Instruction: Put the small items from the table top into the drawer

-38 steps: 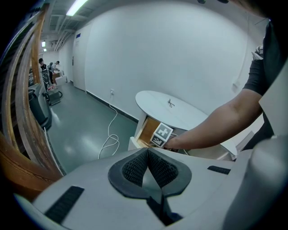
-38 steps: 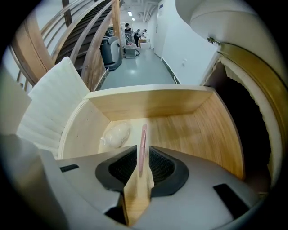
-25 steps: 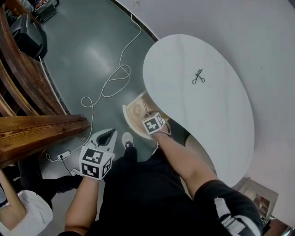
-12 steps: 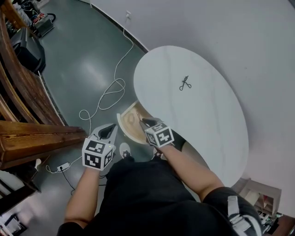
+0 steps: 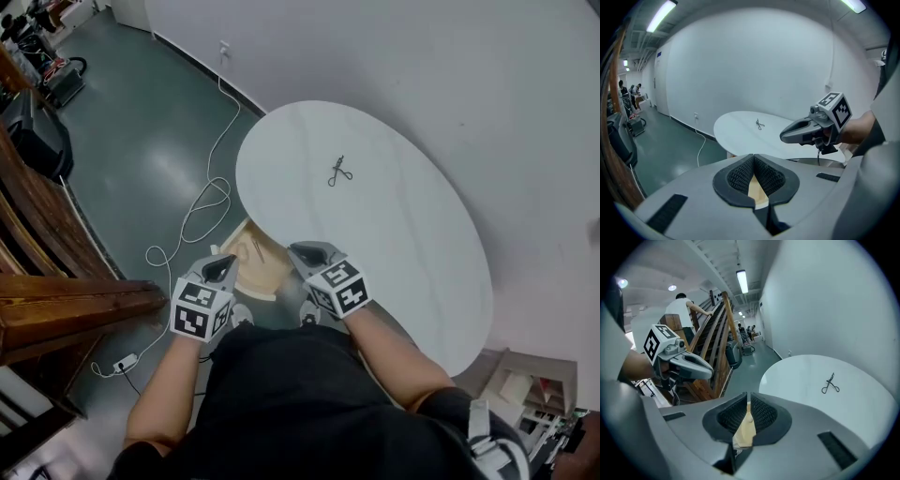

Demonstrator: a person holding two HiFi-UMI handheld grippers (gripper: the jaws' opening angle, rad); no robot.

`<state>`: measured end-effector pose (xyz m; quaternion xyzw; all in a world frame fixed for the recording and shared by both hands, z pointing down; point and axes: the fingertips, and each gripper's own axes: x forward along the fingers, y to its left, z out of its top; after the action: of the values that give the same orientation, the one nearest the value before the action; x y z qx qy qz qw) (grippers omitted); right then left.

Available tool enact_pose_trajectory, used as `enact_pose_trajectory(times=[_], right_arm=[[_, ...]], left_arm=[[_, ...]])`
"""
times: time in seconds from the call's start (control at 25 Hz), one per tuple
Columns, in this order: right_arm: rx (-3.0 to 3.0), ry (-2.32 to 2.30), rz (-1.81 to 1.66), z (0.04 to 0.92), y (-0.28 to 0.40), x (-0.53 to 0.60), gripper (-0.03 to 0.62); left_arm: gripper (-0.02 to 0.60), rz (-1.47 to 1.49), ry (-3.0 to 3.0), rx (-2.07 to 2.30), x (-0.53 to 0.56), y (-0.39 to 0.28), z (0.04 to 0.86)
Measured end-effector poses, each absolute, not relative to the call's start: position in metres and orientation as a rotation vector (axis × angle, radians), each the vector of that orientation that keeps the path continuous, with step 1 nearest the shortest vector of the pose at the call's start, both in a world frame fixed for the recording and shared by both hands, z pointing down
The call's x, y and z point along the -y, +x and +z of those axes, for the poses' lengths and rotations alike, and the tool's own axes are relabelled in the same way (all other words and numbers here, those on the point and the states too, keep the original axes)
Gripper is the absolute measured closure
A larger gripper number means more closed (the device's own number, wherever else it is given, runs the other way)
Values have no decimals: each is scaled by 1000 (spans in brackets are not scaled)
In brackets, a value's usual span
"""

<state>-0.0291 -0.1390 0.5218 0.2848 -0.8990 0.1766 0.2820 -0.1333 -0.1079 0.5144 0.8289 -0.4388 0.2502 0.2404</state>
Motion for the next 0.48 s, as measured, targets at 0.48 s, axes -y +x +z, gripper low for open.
enact_pose_trajectory(times=[0.48], right_arm=[[2405,939,474,502,46,158,570]], left_arm=[[565,697,2380,1136,123,-67,493]])
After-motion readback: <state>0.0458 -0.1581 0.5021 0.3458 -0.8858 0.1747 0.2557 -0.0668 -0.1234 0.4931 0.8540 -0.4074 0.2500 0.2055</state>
